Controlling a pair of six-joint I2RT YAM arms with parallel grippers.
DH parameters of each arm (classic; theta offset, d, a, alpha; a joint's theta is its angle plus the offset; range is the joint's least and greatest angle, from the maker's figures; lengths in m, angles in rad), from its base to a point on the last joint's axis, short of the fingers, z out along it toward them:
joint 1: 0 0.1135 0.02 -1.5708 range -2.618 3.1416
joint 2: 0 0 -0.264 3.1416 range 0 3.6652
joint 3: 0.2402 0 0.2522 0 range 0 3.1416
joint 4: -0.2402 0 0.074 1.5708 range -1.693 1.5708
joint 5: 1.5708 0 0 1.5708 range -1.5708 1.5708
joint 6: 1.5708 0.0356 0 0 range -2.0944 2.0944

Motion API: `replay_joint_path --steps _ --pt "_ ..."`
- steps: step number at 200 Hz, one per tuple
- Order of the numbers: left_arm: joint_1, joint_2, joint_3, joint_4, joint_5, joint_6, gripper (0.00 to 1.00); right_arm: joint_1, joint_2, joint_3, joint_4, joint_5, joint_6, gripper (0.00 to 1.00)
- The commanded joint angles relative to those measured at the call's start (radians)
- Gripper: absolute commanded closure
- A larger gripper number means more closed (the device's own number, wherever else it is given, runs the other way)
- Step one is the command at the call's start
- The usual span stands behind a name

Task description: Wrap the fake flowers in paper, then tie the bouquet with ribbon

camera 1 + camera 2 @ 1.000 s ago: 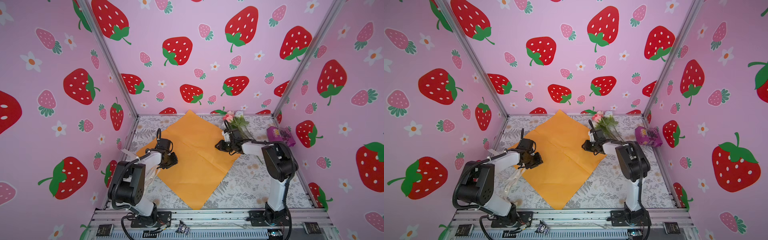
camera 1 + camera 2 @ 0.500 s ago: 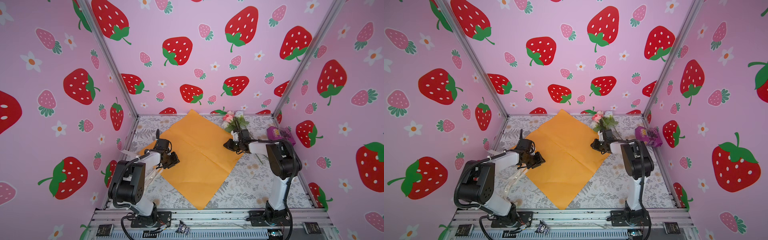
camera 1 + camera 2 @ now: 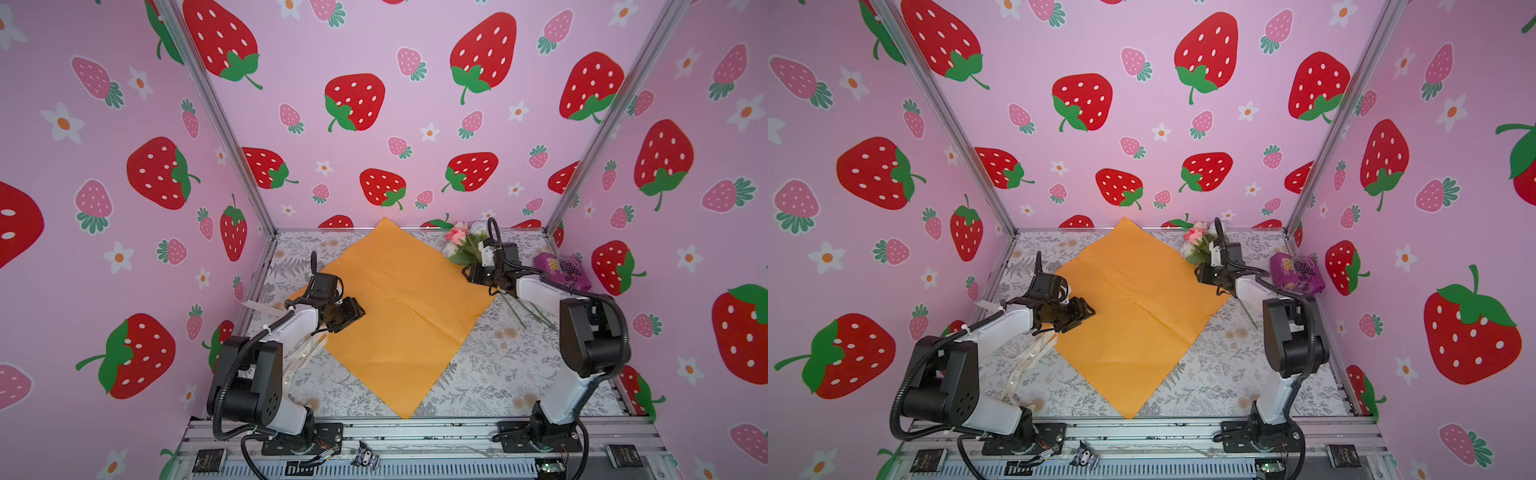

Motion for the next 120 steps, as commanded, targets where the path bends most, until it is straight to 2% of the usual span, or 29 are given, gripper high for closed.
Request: replay_joint_path --steps 1,20,33,71,120 --pt "-0.026 -0.042 0.049 -0.020 0.020 0.005 0.34 -0.074 0.016 0.075 -0.130 0.177 -0.195 0.60" --pt "-0.064 -0.054 0.075 -0.022 0.019 0.021 0.33 -0.113 0.078 0.152 -0.225 0.206 -0.271 0.61" --pt "-0.088 -0.047 0.089 -0.024 0.019 0.023 0.33 -0.113 0.118 0.198 -0.274 0.212 -0.342 0.67" --pt "-0.138 -0.032 0.108 -0.031 0.017 0.029 0.33 -0.112 0.195 0.244 -0.276 0.167 -0.469 0.67" --pt "-0.139 -0.056 0.132 -0.085 -0.024 0.068 0.33 -0.107 0.318 0.341 -0.317 0.180 -0.466 0.67"
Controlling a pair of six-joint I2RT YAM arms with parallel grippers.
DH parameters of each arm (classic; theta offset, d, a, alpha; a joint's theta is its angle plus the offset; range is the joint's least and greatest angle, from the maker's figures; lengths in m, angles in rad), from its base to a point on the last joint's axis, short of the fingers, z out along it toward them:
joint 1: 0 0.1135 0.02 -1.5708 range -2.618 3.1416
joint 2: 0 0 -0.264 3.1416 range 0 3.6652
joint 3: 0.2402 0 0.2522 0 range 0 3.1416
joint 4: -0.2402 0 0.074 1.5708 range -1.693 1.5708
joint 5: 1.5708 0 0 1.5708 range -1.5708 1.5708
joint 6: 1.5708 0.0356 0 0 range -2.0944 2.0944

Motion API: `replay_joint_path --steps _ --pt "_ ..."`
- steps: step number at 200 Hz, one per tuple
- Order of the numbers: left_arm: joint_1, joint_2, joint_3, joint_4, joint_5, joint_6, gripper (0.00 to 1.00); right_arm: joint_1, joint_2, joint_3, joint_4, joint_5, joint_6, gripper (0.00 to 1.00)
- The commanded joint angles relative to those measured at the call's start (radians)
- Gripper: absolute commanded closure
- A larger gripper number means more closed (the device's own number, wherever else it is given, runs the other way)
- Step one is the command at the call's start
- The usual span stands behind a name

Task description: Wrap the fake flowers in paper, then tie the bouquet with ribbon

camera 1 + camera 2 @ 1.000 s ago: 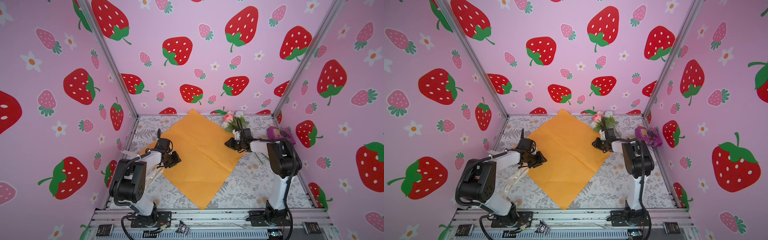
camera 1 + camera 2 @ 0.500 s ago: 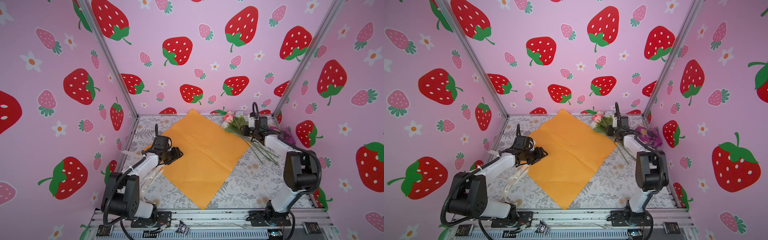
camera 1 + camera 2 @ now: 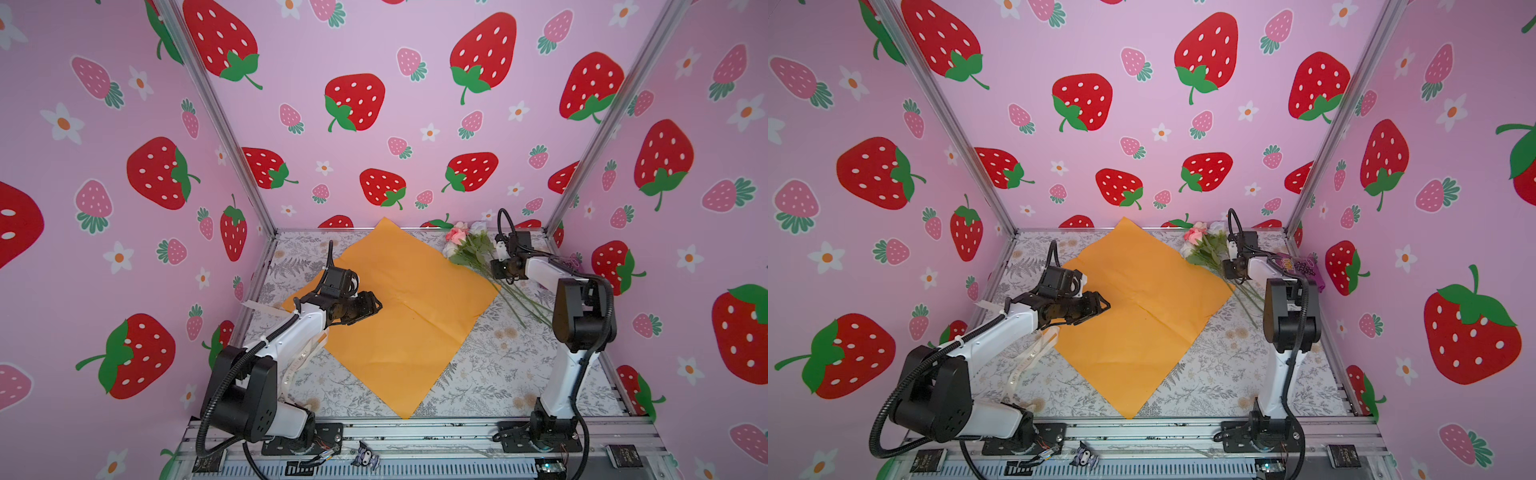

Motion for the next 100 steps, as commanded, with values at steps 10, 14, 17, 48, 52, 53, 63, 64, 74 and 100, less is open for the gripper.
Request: replay_joint_path --steps 10,14,17,48,52,53,63,64,74,100 --pt "0.000 -0.025 0.056 -0.067 -0.038 0.042 0.33 0.009 0.052 0.055 -0.043 0.021 -0.045 0.67" --pt "0.000 -0.027 0.056 -0.069 -0.041 0.043 0.33 0.008 0.056 0.054 -0.041 0.017 -0.045 0.67" --pt "0.000 -0.028 0.057 -0.071 -0.043 0.046 0.33 0.008 0.059 0.053 -0.039 0.013 -0.046 0.67" --pt "0.000 -0.038 0.050 -0.086 -0.060 0.050 0.33 0.013 0.083 0.070 -0.049 -0.042 -0.055 0.67" --pt "0.000 -0.039 0.047 -0.086 -0.061 0.050 0.33 0.014 0.085 0.069 -0.047 -0.039 -0.055 0.67" --pt "0.000 -0.040 0.047 -0.086 -0.061 0.050 0.33 0.015 0.085 0.069 -0.047 -0.037 -0.055 0.67" --pt "-0.001 -0.039 0.043 -0.086 -0.061 0.049 0.33 0.020 0.088 0.076 -0.050 -0.015 -0.055 0.67" --pt "-0.001 -0.039 0.043 -0.086 -0.061 0.049 0.33 0.019 0.088 0.076 -0.050 -0.013 -0.055 0.67" --pt "0.000 -0.041 0.040 -0.088 -0.061 0.045 0.33 0.022 0.087 0.078 -0.049 0.000 -0.058 0.67" --pt "0.000 -0.041 0.033 -0.085 -0.063 0.043 0.33 0.024 0.095 0.079 -0.039 0.015 -0.073 0.73"
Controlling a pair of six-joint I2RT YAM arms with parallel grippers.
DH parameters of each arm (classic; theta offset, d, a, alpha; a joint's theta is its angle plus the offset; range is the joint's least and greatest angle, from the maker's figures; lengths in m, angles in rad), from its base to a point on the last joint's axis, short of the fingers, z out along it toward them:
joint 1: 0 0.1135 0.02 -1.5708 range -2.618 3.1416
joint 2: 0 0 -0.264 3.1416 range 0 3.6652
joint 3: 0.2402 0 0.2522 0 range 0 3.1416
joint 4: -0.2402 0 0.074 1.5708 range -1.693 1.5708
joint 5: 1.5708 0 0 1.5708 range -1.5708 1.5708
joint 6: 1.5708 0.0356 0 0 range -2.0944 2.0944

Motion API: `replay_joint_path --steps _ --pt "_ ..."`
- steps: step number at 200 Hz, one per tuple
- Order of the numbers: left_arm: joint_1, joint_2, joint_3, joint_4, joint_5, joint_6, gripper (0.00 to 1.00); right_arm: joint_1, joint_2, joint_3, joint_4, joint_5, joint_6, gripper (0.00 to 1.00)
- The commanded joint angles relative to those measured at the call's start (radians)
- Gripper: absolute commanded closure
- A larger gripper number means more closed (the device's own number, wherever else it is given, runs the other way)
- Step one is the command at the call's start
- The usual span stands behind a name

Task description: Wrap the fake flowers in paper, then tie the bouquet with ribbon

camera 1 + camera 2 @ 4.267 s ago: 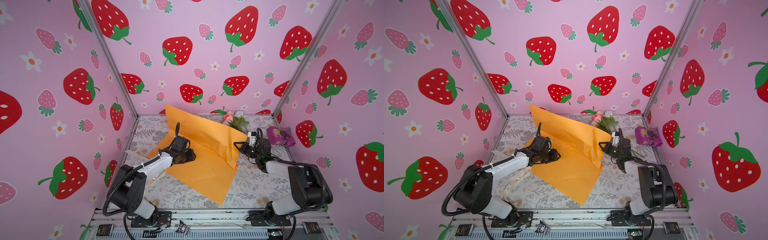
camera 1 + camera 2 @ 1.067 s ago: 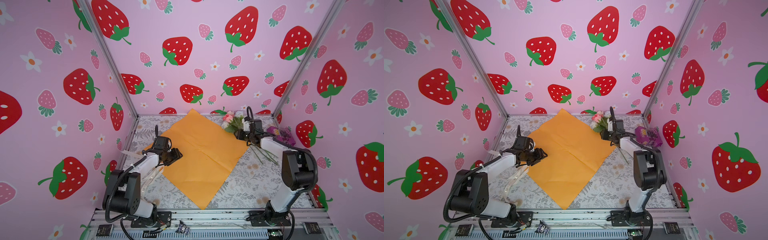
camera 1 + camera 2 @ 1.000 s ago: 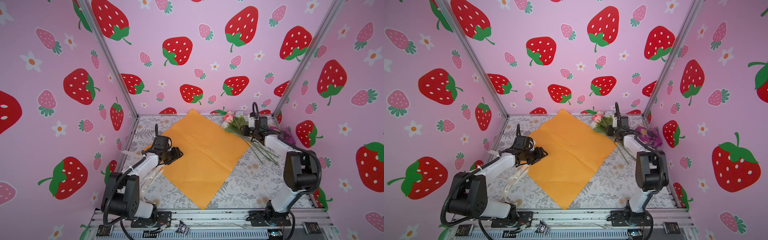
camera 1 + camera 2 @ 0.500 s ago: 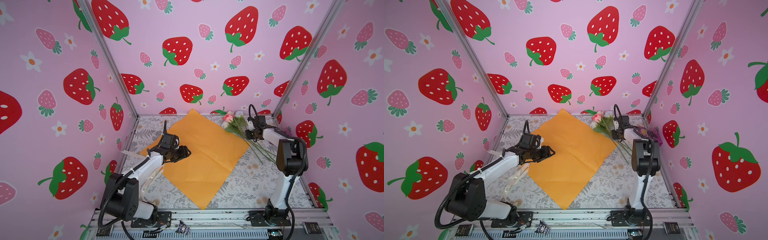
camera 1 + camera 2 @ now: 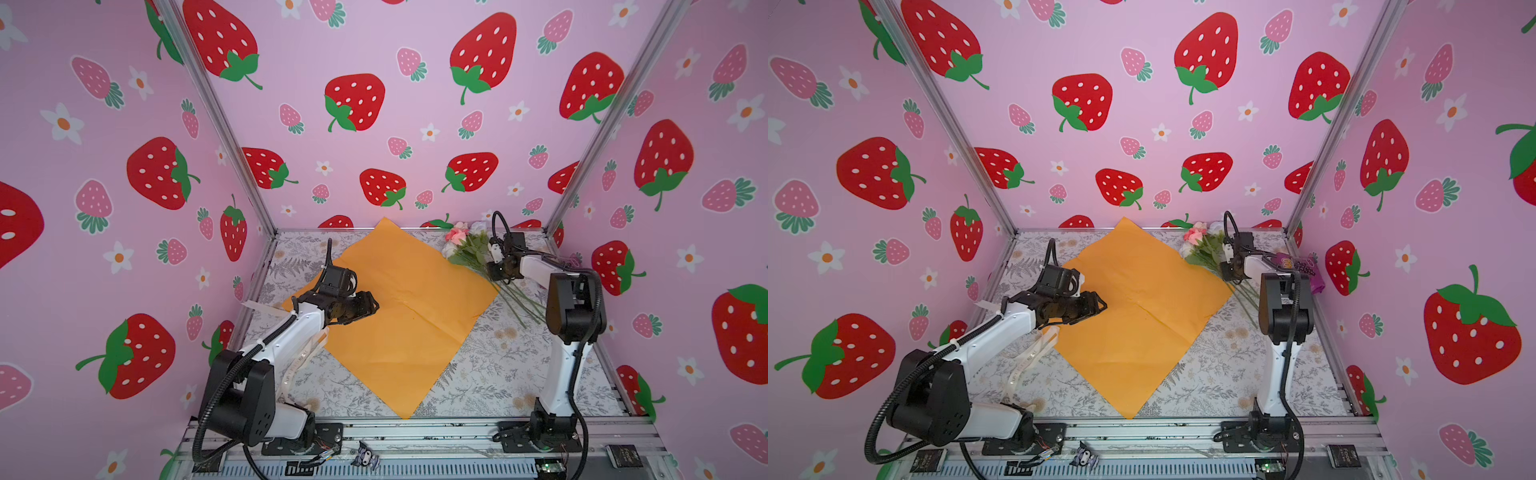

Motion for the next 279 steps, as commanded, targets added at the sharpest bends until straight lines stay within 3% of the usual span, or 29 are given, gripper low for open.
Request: replay_joint_path --steps 1,13,53,98,128,143,152,174,197,246,279 --pt "0.001 -0.022 0.015 -0.027 -0.019 0.010 0.33 0.008 0.019 0.032 -0.015 0.020 -0.035 0.74" --pt "-0.001 -0.023 0.018 -0.031 -0.017 0.010 0.33 0.012 0.014 0.032 -0.016 0.038 -0.048 0.82" --pt "0.000 -0.030 0.015 -0.029 -0.026 0.012 0.33 0.028 -0.071 0.010 -0.005 0.074 -0.113 0.95" --pt "0.001 -0.032 0.016 -0.028 -0.030 0.009 0.33 0.034 -0.159 0.061 -0.091 0.131 -0.129 0.97" --pt "0.001 -0.051 0.012 -0.032 -0.069 0.000 0.33 0.045 -0.225 0.087 -0.163 0.014 -0.099 0.97" --pt "0.001 -0.076 0.001 -0.034 -0.114 -0.012 0.32 0.057 -0.247 0.096 -0.175 -0.102 0.003 0.98" --pt "0.002 -0.096 -0.010 -0.036 -0.155 -0.024 0.32 0.068 -0.255 0.094 -0.167 -0.228 0.082 0.98" --pt "0.024 -0.139 -0.020 -0.066 -0.243 -0.051 0.30 0.134 -0.257 0.044 -0.051 -0.400 0.360 0.97" --pt "0.076 -0.173 -0.046 -0.070 -0.225 -0.068 0.32 0.256 -0.197 0.028 0.104 -0.549 0.561 0.98" --pt "0.167 -0.220 -0.098 -0.083 -0.142 -0.082 0.34 0.462 0.025 0.114 0.331 -0.477 0.999 1.00" --pt "0.189 -0.241 -0.125 -0.086 -0.110 -0.073 0.33 0.536 0.156 0.234 0.333 -0.422 1.092 1.00"
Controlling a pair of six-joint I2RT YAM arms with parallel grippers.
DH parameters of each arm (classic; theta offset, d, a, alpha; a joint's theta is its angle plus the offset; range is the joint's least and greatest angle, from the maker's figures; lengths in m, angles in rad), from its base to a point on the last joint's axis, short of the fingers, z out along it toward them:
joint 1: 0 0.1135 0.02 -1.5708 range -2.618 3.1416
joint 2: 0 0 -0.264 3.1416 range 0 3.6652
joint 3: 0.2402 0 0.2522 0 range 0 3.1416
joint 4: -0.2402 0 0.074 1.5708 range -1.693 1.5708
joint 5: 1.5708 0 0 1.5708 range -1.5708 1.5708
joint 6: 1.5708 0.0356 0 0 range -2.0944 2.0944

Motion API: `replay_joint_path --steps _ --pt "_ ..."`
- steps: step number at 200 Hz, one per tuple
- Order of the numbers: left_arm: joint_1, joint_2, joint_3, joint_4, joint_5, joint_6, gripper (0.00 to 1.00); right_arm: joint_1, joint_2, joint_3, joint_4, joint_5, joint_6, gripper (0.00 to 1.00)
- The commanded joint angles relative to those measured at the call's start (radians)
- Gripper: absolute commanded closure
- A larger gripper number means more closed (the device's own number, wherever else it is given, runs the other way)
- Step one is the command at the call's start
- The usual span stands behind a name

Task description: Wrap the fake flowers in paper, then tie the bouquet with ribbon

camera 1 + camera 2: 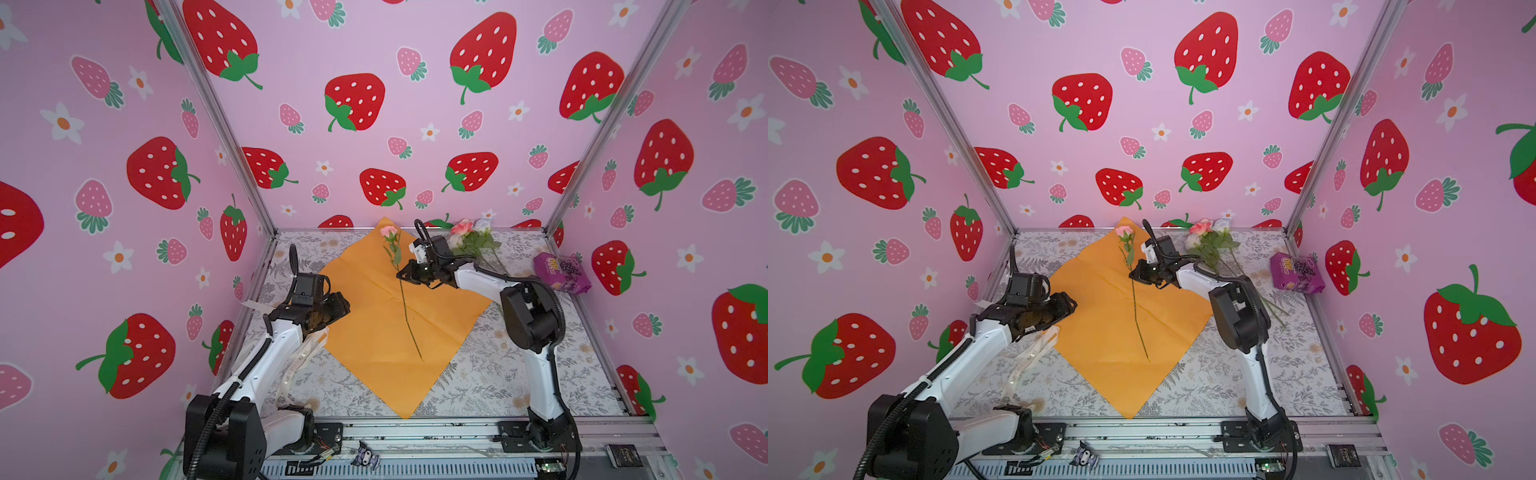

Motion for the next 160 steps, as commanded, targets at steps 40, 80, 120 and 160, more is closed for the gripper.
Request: replay_joint_path --steps 40,80,120,160 --pt "0.015 -0.033 -0.025 -0.021 0.060 0.011 0.33 0.058 0.185 0.238 0.056 0.093 0.220 1.00" --pt "0.017 -0.030 -0.012 -0.037 0.058 0.035 0.33 0.068 0.256 0.319 -0.001 0.147 0.225 0.99" --pt "0.019 -0.018 -0.010 -0.027 0.066 0.037 0.33 0.091 0.302 0.389 -0.104 0.191 0.177 0.95" --pt "0.019 -0.002 -0.001 -0.023 0.076 0.037 0.32 0.091 0.342 0.445 -0.155 0.193 0.135 0.91"
